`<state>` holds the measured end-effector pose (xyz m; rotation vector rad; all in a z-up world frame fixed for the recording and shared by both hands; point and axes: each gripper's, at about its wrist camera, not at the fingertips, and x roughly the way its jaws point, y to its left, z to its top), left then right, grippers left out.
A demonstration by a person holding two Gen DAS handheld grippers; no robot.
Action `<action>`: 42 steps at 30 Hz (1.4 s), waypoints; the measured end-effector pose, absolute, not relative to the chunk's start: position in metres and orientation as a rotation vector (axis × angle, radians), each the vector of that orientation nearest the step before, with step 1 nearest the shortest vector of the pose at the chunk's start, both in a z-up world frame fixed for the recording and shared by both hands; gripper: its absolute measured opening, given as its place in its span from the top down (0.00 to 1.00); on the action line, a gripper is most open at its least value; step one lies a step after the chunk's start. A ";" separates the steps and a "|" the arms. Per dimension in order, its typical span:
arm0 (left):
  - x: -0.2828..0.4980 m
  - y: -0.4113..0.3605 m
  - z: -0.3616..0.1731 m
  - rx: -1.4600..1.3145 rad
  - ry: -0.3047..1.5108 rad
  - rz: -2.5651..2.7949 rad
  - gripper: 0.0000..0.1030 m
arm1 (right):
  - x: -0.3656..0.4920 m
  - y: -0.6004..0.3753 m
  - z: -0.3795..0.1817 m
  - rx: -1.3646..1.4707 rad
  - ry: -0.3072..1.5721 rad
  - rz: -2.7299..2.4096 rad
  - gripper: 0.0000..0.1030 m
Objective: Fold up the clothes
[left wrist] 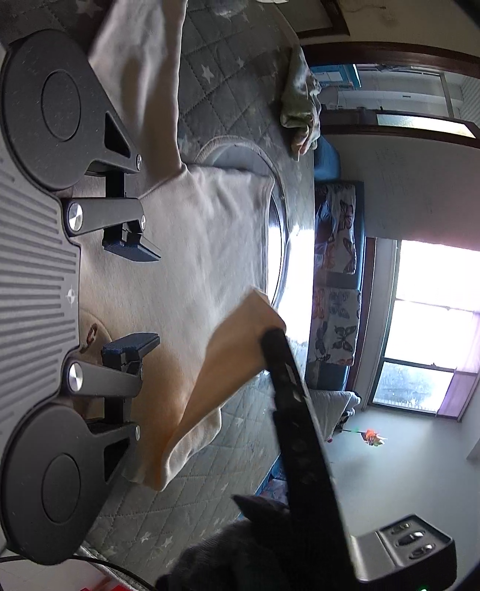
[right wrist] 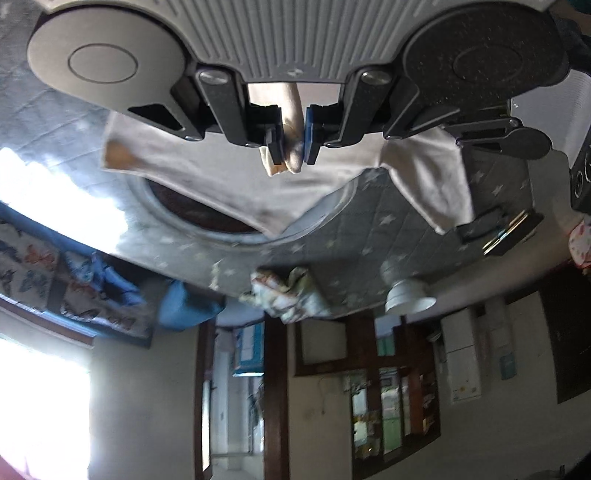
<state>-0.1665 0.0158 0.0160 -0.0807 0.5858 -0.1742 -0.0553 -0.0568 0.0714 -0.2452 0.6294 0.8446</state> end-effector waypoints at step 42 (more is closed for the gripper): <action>-0.154 0.015 0.050 -0.096 0.519 -0.109 0.98 | -0.069 -0.174 0.027 -0.238 0.713 0.609 0.48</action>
